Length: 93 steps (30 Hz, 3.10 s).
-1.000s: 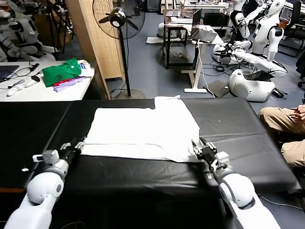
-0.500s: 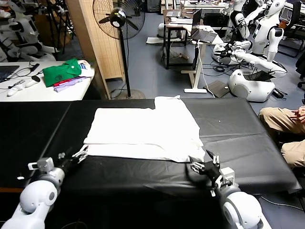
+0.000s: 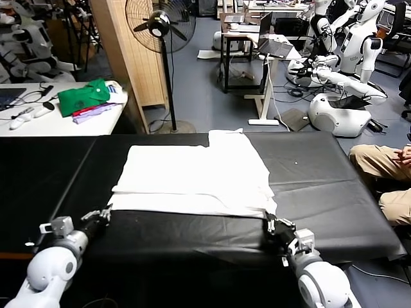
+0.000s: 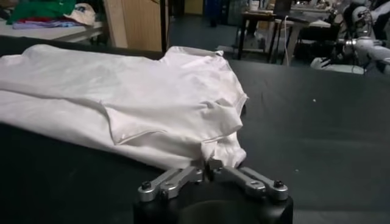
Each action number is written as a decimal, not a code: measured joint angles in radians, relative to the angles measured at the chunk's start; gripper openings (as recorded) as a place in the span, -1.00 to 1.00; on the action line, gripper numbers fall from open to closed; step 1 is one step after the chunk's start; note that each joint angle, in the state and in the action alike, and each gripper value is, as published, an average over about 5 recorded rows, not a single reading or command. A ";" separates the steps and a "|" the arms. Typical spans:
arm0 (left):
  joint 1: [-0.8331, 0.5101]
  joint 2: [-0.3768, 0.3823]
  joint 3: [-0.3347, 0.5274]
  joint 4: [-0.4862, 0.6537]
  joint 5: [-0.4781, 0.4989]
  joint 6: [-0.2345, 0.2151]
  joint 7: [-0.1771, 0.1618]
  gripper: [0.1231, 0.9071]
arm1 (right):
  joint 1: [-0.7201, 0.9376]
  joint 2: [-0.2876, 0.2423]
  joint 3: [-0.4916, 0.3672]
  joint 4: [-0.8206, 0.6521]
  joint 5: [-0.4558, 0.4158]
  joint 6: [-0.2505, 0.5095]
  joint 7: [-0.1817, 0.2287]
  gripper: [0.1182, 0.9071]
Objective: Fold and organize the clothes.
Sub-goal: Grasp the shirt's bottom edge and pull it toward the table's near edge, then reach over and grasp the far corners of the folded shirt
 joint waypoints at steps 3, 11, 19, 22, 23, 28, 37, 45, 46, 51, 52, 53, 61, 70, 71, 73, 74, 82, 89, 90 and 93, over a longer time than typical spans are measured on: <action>0.045 -0.001 -0.015 -0.059 0.041 0.001 -0.007 -0.99 | -0.018 -0.019 0.010 0.032 0.013 -0.046 0.011 -0.99; 0.204 0.000 -0.071 -0.207 0.098 -0.014 -0.007 -0.99 | -0.089 -0.064 0.043 0.114 0.022 -0.125 0.015 -0.99; 0.340 -0.025 -0.112 -0.278 0.113 -0.024 -0.026 -0.99 | -0.156 -0.056 0.054 0.159 -0.013 -0.129 0.017 -0.67; 0.369 -0.034 -0.125 -0.296 0.112 -0.017 -0.031 -0.86 | -0.175 -0.058 0.067 0.184 -0.017 -0.129 0.016 -0.25; 0.379 -0.037 -0.130 -0.303 0.112 -0.013 -0.031 -0.74 | -0.181 -0.060 0.072 0.194 -0.017 -0.129 0.015 -0.08; 0.421 -0.047 -0.166 -0.350 0.111 0.018 -0.027 -0.07 | -0.203 -0.067 0.103 0.250 0.003 -0.129 0.012 0.54; 0.357 -0.020 -0.203 -0.402 0.018 0.051 -0.035 0.71 | -0.051 -0.091 0.134 0.205 0.063 -0.116 0.006 0.72; 0.051 0.050 -0.090 -0.233 -0.110 0.119 -0.097 0.72 | 0.305 -0.086 -0.039 -0.053 0.069 -0.006 0.035 0.72; 0.008 0.060 -0.072 -0.206 -0.120 0.125 -0.101 0.72 | 0.348 -0.082 -0.065 -0.090 0.070 0.003 0.041 0.72; -0.195 0.117 0.027 -0.058 -0.186 0.148 -0.116 0.72 | 0.551 -0.052 -0.188 -0.300 0.076 0.024 0.054 0.72; -0.232 0.127 0.047 -0.027 -0.200 0.151 -0.118 0.72 | 0.588 -0.043 -0.210 -0.343 0.077 0.028 0.054 0.72; -0.268 0.137 0.068 0.005 -0.209 0.153 -0.120 0.72 | 0.626 -0.033 -0.231 -0.386 0.079 0.033 0.055 0.72; -0.529 0.146 0.253 0.259 -0.199 0.171 -0.095 0.72 | 0.870 0.052 -0.360 -0.697 0.155 0.041 0.075 0.72; -0.694 0.109 0.355 0.475 -0.147 0.192 -0.053 0.72 | 1.031 0.168 -0.409 -0.962 0.133 0.013 0.035 0.72; -0.703 0.108 0.360 0.490 -0.144 0.196 -0.045 0.72 | 1.040 0.179 -0.411 -0.984 0.123 0.011 0.031 0.72; -0.717 0.108 0.367 0.519 -0.136 0.204 -0.024 0.72 | 1.055 0.198 -0.412 -1.022 0.106 0.009 0.025 0.72; -0.722 0.107 0.370 0.531 -0.133 0.207 -0.014 0.72 | 1.062 0.207 -0.412 -1.040 0.098 0.010 0.023 0.72; -0.741 0.096 0.378 0.587 -0.126 0.202 0.029 0.72 | 1.078 0.246 -0.411 -1.120 0.069 0.021 0.017 0.72; -0.750 0.078 0.379 0.610 -0.113 0.179 0.035 0.37 | 1.073 0.256 -0.409 -1.129 0.065 0.025 0.014 0.17; -0.751 0.077 0.380 0.613 -0.110 0.177 0.038 0.21 | 1.070 0.257 -0.408 -1.129 0.065 0.027 0.014 0.04; -0.752 0.072 0.380 0.622 -0.100 0.172 0.044 -0.22 | 1.062 0.257 -0.405 -1.127 0.065 0.044 0.016 -0.38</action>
